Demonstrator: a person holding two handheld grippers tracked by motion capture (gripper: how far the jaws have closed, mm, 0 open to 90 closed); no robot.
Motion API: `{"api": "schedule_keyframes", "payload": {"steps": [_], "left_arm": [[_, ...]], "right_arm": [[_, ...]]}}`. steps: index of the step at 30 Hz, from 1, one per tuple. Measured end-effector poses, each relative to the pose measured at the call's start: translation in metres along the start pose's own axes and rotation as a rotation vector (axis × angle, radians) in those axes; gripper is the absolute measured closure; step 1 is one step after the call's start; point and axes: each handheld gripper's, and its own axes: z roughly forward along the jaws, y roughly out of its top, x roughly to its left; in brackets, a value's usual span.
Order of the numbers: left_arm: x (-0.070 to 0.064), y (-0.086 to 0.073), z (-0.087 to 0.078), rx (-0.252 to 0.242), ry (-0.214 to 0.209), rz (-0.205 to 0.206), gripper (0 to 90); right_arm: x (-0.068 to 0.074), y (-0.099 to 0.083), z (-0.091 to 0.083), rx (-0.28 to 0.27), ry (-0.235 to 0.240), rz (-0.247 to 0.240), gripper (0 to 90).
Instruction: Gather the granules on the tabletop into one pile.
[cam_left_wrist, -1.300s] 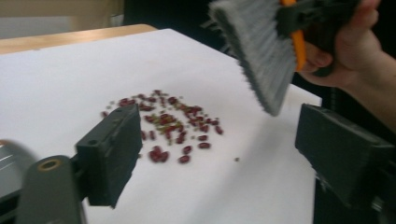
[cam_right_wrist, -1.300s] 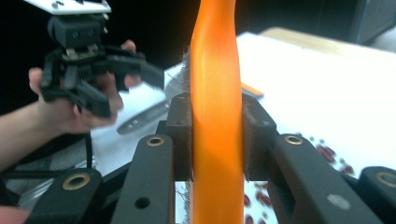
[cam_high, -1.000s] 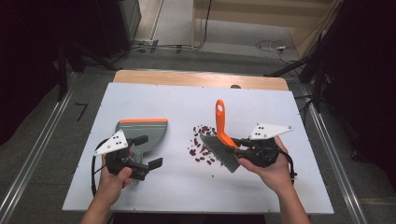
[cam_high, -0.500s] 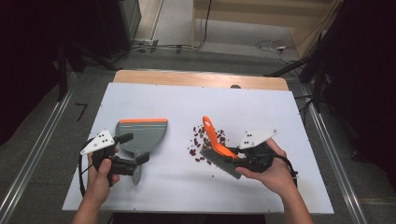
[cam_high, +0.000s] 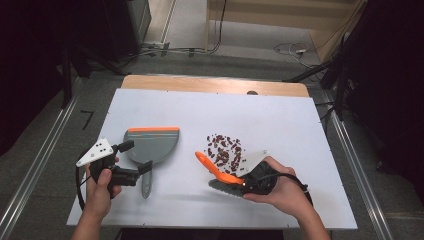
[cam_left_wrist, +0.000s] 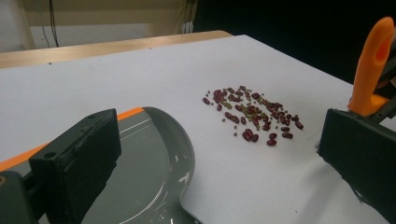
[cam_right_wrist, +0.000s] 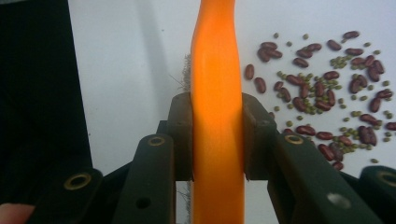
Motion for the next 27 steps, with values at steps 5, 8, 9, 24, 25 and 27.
{"api": "schedule_keyframes", "payload": {"steps": [5, 8, 9, 24, 25, 27], "left_arm": [[-0.003, -0.001, 0.007, 0.026, -0.009, 0.016, 0.0], [-0.005, -0.002, 0.011, 0.035, -0.013, 0.020, 0.0], [-0.005, -0.002, 0.011, 0.037, -0.014, 0.019, 0.0], [-0.002, -0.005, 0.011, 0.040, -0.015, 0.001, 0.0], [-0.002, -0.005, 0.011, 0.040, -0.014, 0.001, 0.0], [-0.002, -0.005, 0.011, 0.038, -0.016, 0.000, 0.0]], "right_arm": [[0.009, 0.005, 0.012, 0.058, 0.024, -0.045, 68.5], [0.009, 0.009, 0.024, 0.090, 0.034, -0.044, 68.5], [0.008, 0.011, 0.028, 0.092, 0.008, -0.044, 68.5], [-0.036, 0.014, 0.044, 0.023, 0.040, -0.010, 67.8], [-0.039, 0.014, 0.045, 0.015, 0.047, -0.014, 67.8], [-0.044, 0.014, 0.045, 0.010, 0.043, 0.004, 67.7]]}}
